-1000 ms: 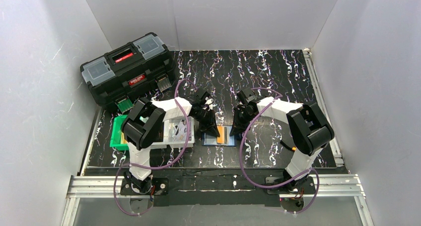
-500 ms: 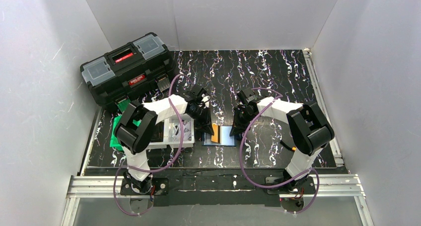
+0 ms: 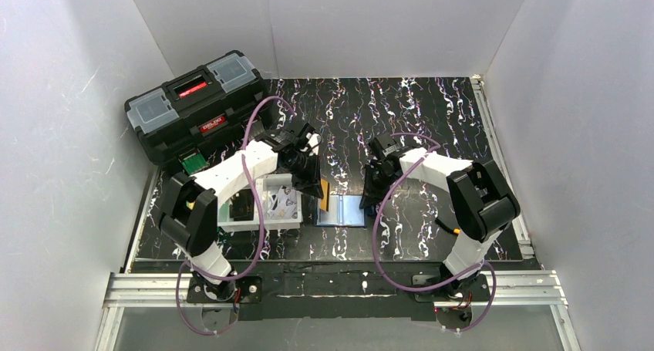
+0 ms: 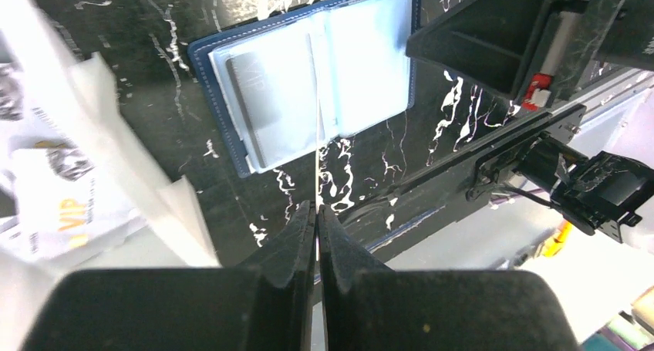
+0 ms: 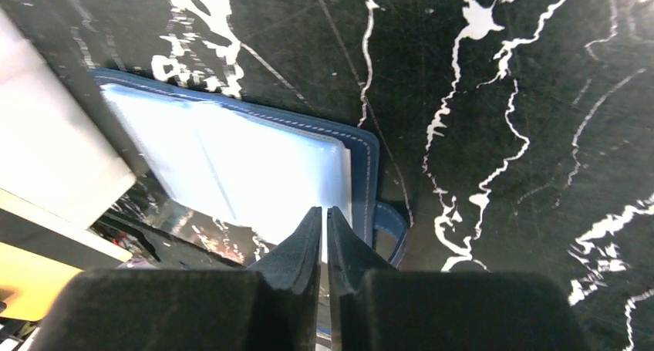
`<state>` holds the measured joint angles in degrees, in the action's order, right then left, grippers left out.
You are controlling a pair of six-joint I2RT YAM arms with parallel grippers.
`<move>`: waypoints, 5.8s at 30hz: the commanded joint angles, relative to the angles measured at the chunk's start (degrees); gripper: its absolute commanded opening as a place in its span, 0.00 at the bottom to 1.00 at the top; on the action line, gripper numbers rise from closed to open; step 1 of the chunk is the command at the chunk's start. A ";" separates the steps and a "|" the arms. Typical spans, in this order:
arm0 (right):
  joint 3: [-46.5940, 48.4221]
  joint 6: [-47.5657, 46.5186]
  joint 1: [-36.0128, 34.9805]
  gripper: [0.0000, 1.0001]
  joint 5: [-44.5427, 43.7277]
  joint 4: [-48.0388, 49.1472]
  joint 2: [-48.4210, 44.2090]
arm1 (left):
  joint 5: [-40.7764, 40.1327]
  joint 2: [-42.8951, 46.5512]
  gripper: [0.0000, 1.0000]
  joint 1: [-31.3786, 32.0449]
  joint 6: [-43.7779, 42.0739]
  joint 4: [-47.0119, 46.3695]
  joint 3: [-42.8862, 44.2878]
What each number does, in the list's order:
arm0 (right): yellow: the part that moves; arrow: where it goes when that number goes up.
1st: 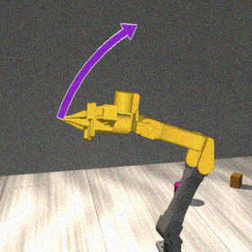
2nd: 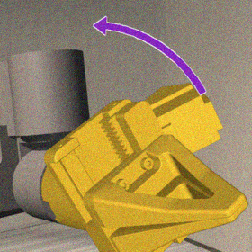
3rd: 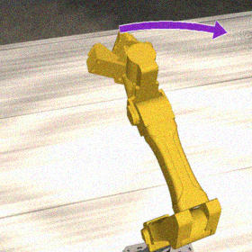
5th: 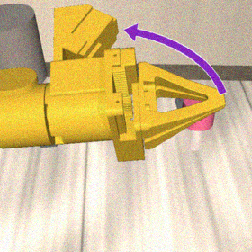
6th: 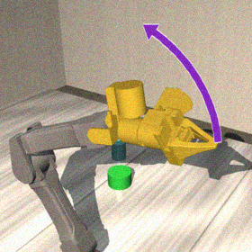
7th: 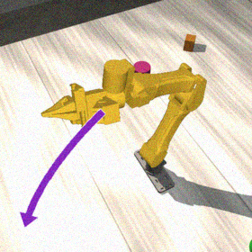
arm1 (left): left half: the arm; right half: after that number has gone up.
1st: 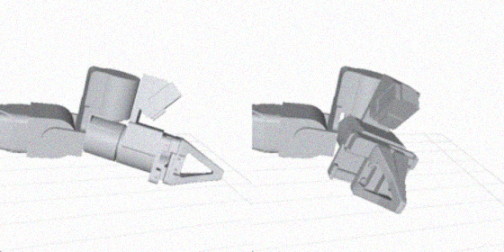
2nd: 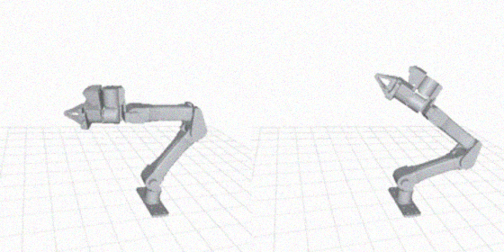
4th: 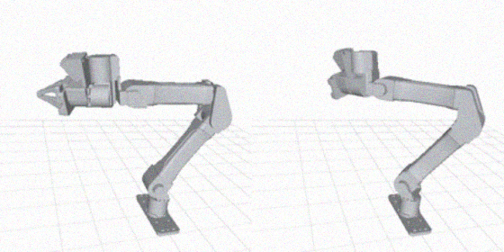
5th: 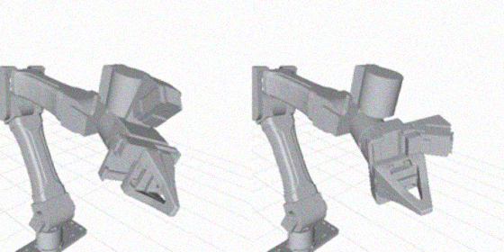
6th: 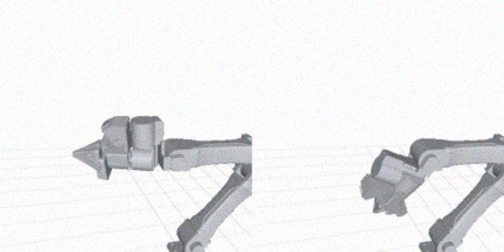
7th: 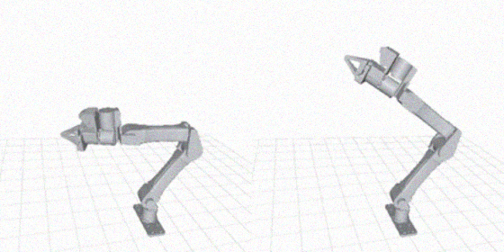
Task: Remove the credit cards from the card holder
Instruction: Remove the credit card from the card holder, then place the credit card in the storage box, then remove the credit card from the card holder.
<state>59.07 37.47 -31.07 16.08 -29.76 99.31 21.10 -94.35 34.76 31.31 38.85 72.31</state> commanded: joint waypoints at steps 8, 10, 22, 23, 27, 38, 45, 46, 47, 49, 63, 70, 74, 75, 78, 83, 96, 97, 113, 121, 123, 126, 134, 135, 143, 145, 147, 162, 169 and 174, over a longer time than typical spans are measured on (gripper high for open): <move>12.43 -2.01 0.39 0.81 -1.31 -6.87 -12.72 | -17.47 10.32 0.00 -2.04 -5.12 16.10 6.53; 13.17 -2.29 0.40 0.91 -1.69 -7.35 -14.27 | -22.99 11.08 0.00 -2.28 -5.41 19.25 7.91; 11.07 -3.65 0.40 0.98 -0.46 -7.68 -16.93 | -59.58 7.99 0.00 -5.97 -2.74 37.22 11.52; 11.00 -3.95 0.37 0.98 -0.30 -7.96 -16.96 | -61.66 7.14 0.00 -6.92 -2.38 37.92 11.71; 10.11 -4.57 0.39 0.98 0.98 -8.74 -16.95 | -68.81 2.67 0.00 -10.59 -1.41 39.54 13.37; 4.82 -4.19 0.39 1.00 1.98 -8.15 -19.07 | -73.80 -8.57 0.00 -20.51 -4.32 34.12 12.75; 5.01 -4.40 0.38 1.00 2.98 -7.94 -18.18 | -72.55 -10.31 0.00 -23.60 -4.50 30.98 6.55; 4.91 -4.42 0.39 1.00 3.31 -7.88 -17.90 | -72.39 -10.35 0.00 -23.93 -4.42 30.70 5.77; 4.91 -4.42 0.40 1.00 3.61 -7.87 -17.65 | -72.35 -10.35 0.00 -24.35 -4.42 30.33 5.10; 4.92 -4.43 0.40 1.00 3.93 -7.82 -17.35 | -72.11 -10.27 0.00 -25.23 -4.40 30.02 4.53; 4.52 -4.49 0.37 1.00 3.44 -7.75 -17.51 | -68.71 -9.83 0.02 -28.21 -5.35 28.41 1.03; 4.52 -4.43 0.40 1.00 3.59 -7.65 -17.05 | -67.25 -8.58 0.55 -28.42 -6.53 28.58 0.98; 4.47 -4.34 0.31 1.00 3.70 -7.52 -16.67 | -65.83 -7.51 0.69 -28.43 -6.85 29.12 1.88; 4.48 -4.34 0.23 1.00 3.56 -7.52 -16.68 | -65.07 -6.86 0.71 -28.44 -7.14 28.99 2.10; 4.63 -4.28 0.13 1.00 2.98 -7.59 -16.41 | -61.50 -4.33 0.76 -28.44 -8.31 28.50 2.80; 4.90 -3.89 -0.18 1.00 2.20 -7.80 -15.26 | -55.79 -0.17 0.79 -28.41 -9.66 27.99 4.15; 10.46 -2.10 -4.57 1.00 -5.68 -11.14 -9.32 | -35.76 9.66 0.80 -28.34 -11.62 23.05 4.93; 11.17 -1.47 -5.45 1.00 -6.87 -11.71 -8.23 | -29.98 11.28 0.80 -28.28 -11.44 21.21 4.49; 19.78 5.12 -16.99 0.82 -15.76 -13.67 3.66 | -7.41 10.15 0.77 -12.22 3.70 7.34 1.97; 24.13 4.58 -19.22 0.77 -18.14 -15.78 9.41 | -12.27 14.43 0.78 -16.16 6.35 8.75 0.56; 24.62 4.24 -19.57 0.76 -18.21 -15.75 10.26 | -12.42 14.60 0.78 -16.31 5.91 9.30 0.96; 26.62 3.55 -19.85 0.75 -18.03 -16.68 12.68 | -11.63 14.72 0.78 -16.37 5.99 9.15 0.88; 30.88 1.43 -20.54 0.76 -20.54 -21.77 18.12 | -10.37 14.88 0.77 -16.38 6.02 8.65 0.52; 31.55 1.00 -20.59 0.75 -21.17 -22.75 18.86 | -10.39 14.85 0.77 -16.33 5.96 8.63 0.65; 32.11 -2.44 -20.23 0.52 -24.68 -25.45 21.61 | -10.04 14.19 0.76 -16.30 6.14 8.78 1.17; 30.55 -2.72 -20.01 0.44 -23.98 -24.46 21.16 | -9.75 14.02 0.76 -16.03 6.16 8.76 1.27; 28.14 -2.81 -19.30 0.37 -22.48 -22.34 20.09 | -9.59 13.82 0.75 -15.34 6.16 8.70 1.38; 11.51 -3.86 -11.15 0.05 -8.34 -8.27 11.55 | -8.89 6.07 0.58 -4.62 8.18 7.31 4.96; 6.66 -3.90 -7.71 0.04 -2.79 -3.45 9.47 | -8.68 -0.75 0.48 1.63 8.37 5.84 7.16; 4.30 -4.23 -6.12 0.04 -0.40 -0.96 8.67 | -7.79 -6.49 0.47 4.92 8.18 4.55 7.97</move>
<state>66.70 35.62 -38.37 17.76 -31.64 107.46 12.34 -98.00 37.65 39.51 43.62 78.50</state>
